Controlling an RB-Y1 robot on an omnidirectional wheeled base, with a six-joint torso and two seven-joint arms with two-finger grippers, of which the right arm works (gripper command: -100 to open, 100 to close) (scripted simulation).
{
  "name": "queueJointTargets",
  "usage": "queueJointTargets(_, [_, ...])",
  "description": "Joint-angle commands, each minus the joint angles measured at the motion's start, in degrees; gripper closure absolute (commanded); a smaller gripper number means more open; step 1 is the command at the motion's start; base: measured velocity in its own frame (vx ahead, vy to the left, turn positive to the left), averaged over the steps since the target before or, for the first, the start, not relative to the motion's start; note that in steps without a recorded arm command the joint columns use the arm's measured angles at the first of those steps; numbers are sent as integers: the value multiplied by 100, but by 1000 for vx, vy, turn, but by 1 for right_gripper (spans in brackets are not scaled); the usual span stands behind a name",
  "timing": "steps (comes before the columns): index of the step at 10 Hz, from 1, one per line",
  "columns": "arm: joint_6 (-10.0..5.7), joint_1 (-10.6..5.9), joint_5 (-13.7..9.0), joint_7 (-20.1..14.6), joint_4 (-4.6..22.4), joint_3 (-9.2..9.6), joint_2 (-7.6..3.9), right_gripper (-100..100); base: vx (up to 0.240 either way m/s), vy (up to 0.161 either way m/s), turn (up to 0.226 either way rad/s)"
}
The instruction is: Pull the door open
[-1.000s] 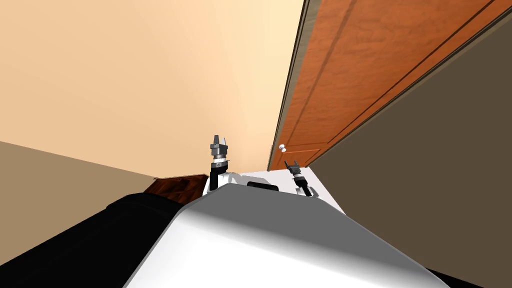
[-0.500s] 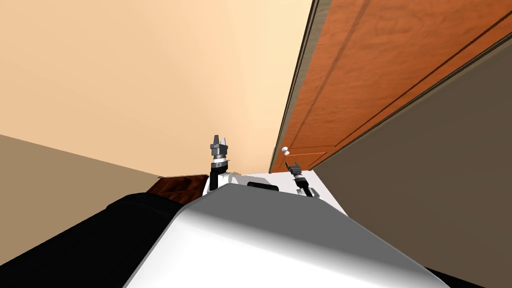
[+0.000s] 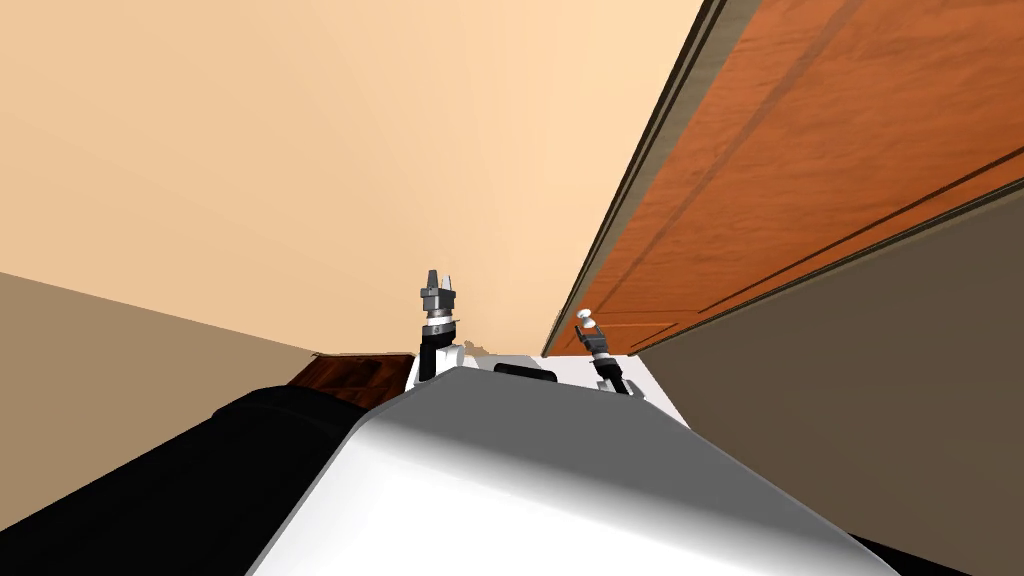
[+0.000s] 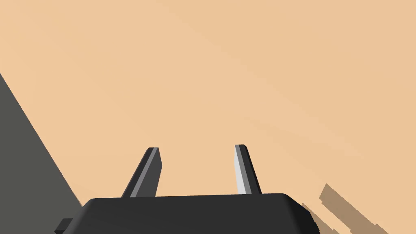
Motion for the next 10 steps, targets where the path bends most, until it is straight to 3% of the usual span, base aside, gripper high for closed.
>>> queueJointTargets(1, [25,41,-34,-26,-53,-49,-44,-100,173,-23,18])
queueJointTargets(2, [-51,80,-12,-11,41,-10,-11,-100,37,6,-11])
queueJointTargets(3, [-51,80,-12,-11,41,-10,-11,100,-35,7,-19])
queueJointTargets(8, [-51,80,-12,-11,41,-10,-11,100,-6,-5,1])
queueJointTargets(9, [-77,108,-2,-40,22,-1,-65,-100,-126,-4,-25])
queueJointTargets(10, [-83,112,3,-51,14,5,-80,-100,-161,16,-22])
